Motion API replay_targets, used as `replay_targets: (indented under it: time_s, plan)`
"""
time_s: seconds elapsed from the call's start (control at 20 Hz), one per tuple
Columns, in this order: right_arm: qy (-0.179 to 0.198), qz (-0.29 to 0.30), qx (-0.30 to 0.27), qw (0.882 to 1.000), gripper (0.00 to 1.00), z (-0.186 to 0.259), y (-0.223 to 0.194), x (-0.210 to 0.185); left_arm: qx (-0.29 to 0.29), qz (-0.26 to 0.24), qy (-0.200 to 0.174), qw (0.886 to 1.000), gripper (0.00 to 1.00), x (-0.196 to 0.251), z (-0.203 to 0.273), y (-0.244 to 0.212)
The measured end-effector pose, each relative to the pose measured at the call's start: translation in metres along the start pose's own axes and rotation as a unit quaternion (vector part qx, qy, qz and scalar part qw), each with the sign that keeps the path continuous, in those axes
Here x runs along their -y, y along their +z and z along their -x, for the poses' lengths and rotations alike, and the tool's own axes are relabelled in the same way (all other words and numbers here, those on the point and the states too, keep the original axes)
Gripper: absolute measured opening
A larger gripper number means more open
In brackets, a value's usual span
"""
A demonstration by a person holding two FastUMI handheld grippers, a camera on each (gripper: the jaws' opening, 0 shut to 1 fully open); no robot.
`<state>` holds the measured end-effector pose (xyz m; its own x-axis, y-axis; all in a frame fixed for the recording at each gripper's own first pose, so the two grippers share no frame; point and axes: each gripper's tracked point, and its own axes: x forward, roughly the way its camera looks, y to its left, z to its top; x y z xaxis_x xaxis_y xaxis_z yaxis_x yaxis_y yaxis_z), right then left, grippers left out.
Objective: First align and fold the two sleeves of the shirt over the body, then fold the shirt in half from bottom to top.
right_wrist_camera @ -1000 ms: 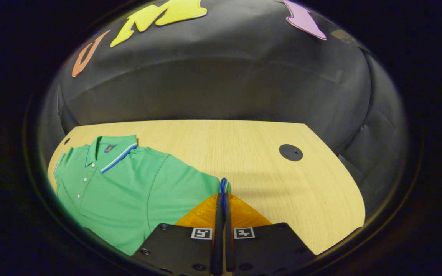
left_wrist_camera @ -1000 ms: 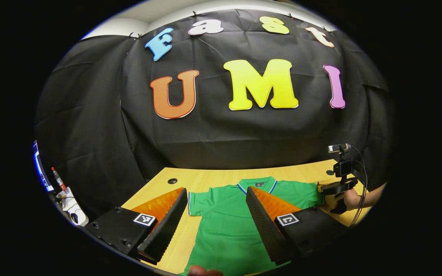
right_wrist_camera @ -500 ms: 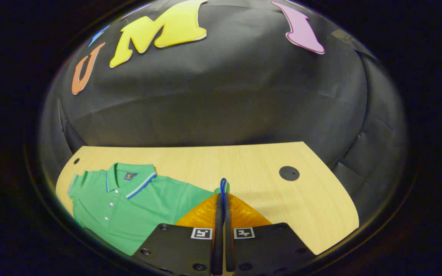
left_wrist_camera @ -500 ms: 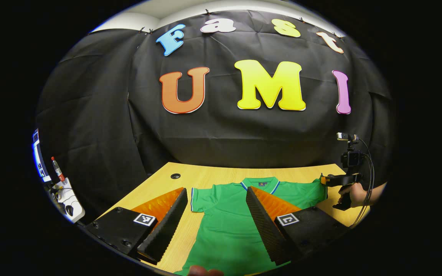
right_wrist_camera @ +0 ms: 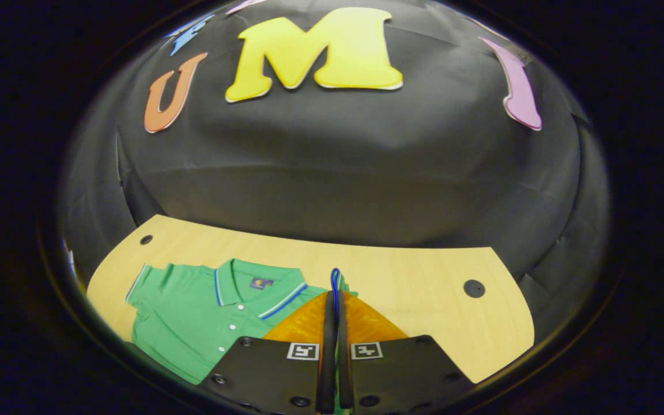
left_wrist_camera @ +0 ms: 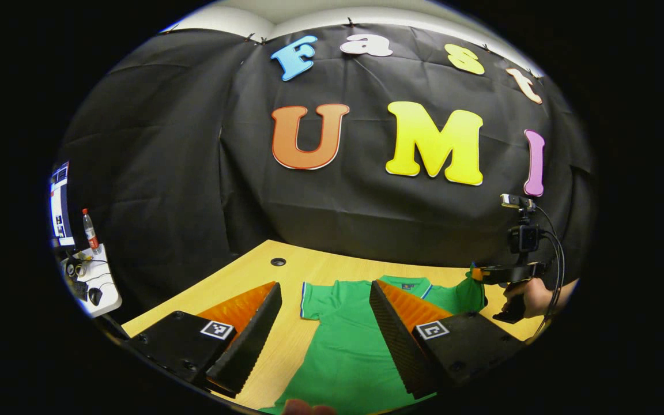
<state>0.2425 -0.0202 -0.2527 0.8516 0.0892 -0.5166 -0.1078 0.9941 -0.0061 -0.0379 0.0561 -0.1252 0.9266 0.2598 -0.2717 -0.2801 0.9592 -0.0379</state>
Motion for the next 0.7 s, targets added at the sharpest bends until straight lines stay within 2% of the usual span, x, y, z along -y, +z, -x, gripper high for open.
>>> replay_targets:
  time_s: [0.05, 0.1, 0.3, 0.4, 0.5, 0.55, 0.6, 0.7]
  plan:
    - [0.003, 0.006, -0.005, 1.0, 0.09, -0.003, -0.003, -0.011, 0.001, 0.0, 0.004, 1.0, 0.99, -0.007, 0.001, 0.0]
    - [0.007, 0.009, -0.01, 1.0, 0.05, -0.007, -0.005, -0.023, 0.003, -0.002, 0.009, 1.0, 0.99, -0.016, 0.002, 0.0]
    - [0.007, 0.024, -0.02, 0.999, 0.02, -0.02, -0.013, -0.052, 0.015, -0.013, 0.042, 0.999, 0.99, -0.061, 0.004, 0.006]
    - [0.013, 0.034, -0.028, 0.999, 0.09, -0.026, -0.018, -0.065, 0.015, -0.009, 0.058, 0.998, 0.99, -0.08, 0.005, 0.007]
    - [0.013, 0.043, -0.032, 0.998, 0.12, -0.029, -0.022, -0.071, 0.015, -0.004, 0.069, 0.997, 0.99, -0.097, 0.008, 0.006]
    - [0.014, 0.045, -0.033, 0.998, 0.18, -0.03, -0.022, -0.075, 0.015, -0.005, 0.072, 0.997, 0.98, -0.102, 0.009, 0.006]
    - [0.017, 0.043, -0.034, 0.998, 0.29, -0.028, -0.022, -0.078, 0.014, -0.008, 0.073, 0.997, 0.99, -0.106, 0.01, 0.005]
    - [0.02, 0.041, -0.033, 0.998, 0.58, -0.022, -0.019, -0.082, 0.014, -0.016, 0.076, 0.997, 0.99, -0.117, 0.012, 0.006]
